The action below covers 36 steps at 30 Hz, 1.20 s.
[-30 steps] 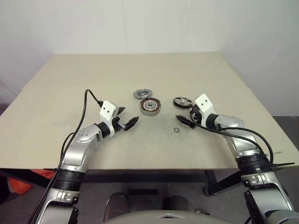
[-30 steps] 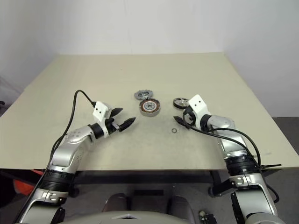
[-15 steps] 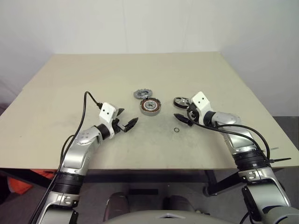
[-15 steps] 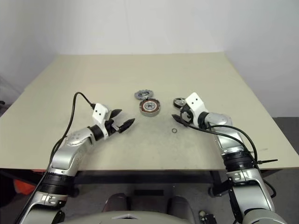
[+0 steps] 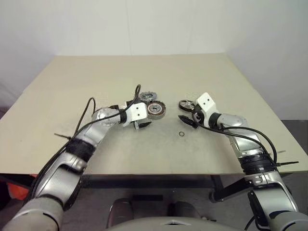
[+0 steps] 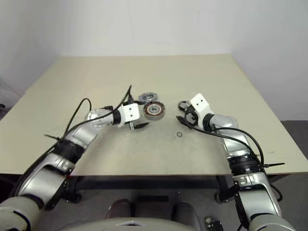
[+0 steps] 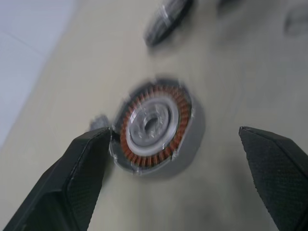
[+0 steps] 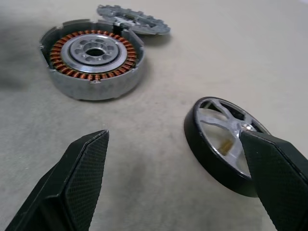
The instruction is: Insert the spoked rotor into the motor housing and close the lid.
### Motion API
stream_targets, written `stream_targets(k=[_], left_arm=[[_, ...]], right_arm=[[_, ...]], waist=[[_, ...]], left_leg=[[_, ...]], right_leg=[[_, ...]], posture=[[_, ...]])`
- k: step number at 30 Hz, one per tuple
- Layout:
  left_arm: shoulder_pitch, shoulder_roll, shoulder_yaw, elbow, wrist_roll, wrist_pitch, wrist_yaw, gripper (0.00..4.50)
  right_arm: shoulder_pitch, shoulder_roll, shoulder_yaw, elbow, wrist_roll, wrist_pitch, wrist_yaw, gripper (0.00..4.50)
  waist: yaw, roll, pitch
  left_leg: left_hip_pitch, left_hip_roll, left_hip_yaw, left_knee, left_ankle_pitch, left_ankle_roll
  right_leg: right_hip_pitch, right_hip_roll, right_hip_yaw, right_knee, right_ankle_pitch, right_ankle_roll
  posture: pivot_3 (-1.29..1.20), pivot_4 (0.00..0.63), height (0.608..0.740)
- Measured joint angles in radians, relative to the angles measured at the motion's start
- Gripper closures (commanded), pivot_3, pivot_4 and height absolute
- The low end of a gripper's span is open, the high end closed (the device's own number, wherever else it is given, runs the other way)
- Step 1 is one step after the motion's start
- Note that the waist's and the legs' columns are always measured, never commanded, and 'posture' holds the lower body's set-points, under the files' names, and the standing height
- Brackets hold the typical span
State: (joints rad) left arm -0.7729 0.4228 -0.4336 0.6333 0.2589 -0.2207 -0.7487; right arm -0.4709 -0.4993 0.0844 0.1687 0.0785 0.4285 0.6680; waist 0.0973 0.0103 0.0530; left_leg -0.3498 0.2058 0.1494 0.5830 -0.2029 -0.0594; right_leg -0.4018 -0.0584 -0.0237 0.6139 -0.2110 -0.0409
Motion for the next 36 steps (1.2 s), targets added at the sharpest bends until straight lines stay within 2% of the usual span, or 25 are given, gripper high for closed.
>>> stream_targets(k=[8, 15, 22, 28, 35, 36], left_arm=[[-0.249, -0.145, -0.064, 0.420, 0.133, -0.186, 0.046, 0.00], [-0.377, -0.225, -0.076, 0.572, 0.177, -0.242, 0.030, 0.00], [-0.427, -0.241, -0.072, 0.657, 0.183, -0.189, -0.016, 0.00], [-0.426, -0.274, -0.070, 0.665, 0.180, -0.180, -0.117, 0.00], [-0.415, -0.277, -0.066, 0.665, 0.181, -0.164, -0.142, 0.00], [-0.415, -0.277, -0.066, 0.665, 0.181, -0.162, -0.143, 0.18]], right_arm=[[0.056, -0.011, -0.048, -0.068, 0.004, 0.041, -0.040, 0.05], [0.088, -0.011, -0.074, -0.117, 0.004, 0.065, -0.063, 0.05], [0.101, -0.010, -0.112, -0.145, 0.007, 0.084, -0.101, 0.05], [0.103, -0.006, -0.113, -0.147, 0.007, 0.092, -0.120, 0.05], [0.100, -0.005, -0.113, -0.147, 0.009, 0.104, -0.133, 0.05], [0.097, -0.005, -0.113, -0.147, 0.009, 0.105, -0.138, 0.02]], waist=[[0.016, -0.001, 0.001], [0.031, -0.001, 0.001], [0.039, -0.002, 0.001], [0.053, -0.002, 0.001], [0.054, -0.002, 0.001], [0.054, -0.002, 0.001]], left_leg=[[-0.001, -0.001, -0.001, 0.001, 0.000, 0.000], [0.000, -0.001, 0.000, 0.001, 0.000, 0.000], [0.000, -0.001, 0.000, 0.004, 0.000, 0.000], [0.000, -0.001, -0.001, 0.004, 0.000, 0.000], [0.000, -0.001, -0.001, 0.004, 0.000, 0.000], [0.000, -0.001, -0.001, 0.004, 0.000, 0.000]], right_leg=[[0.001, -0.001, 0.000, 0.000, 0.000, 0.001], [0.001, -0.001, 0.000, 0.002, 0.000, 0.000], [0.001, -0.001, 0.000, 0.003, 0.000, 0.000], [0.001, -0.002, 0.000, 0.003, 0.000, 0.000], [0.001, -0.002, 0.000, 0.004, 0.000, 0.000], [0.001, -0.002, 0.000, 0.004, 0.000, 0.000]], posture=[[0.00, 0.000, 0.740], [0.00, 0.000, 0.740], [0.00, 0.000, 0.740], [0.00, 0.000, 0.740], [0.00, 0.000, 0.740], [0.00, 0.000, 0.740]])
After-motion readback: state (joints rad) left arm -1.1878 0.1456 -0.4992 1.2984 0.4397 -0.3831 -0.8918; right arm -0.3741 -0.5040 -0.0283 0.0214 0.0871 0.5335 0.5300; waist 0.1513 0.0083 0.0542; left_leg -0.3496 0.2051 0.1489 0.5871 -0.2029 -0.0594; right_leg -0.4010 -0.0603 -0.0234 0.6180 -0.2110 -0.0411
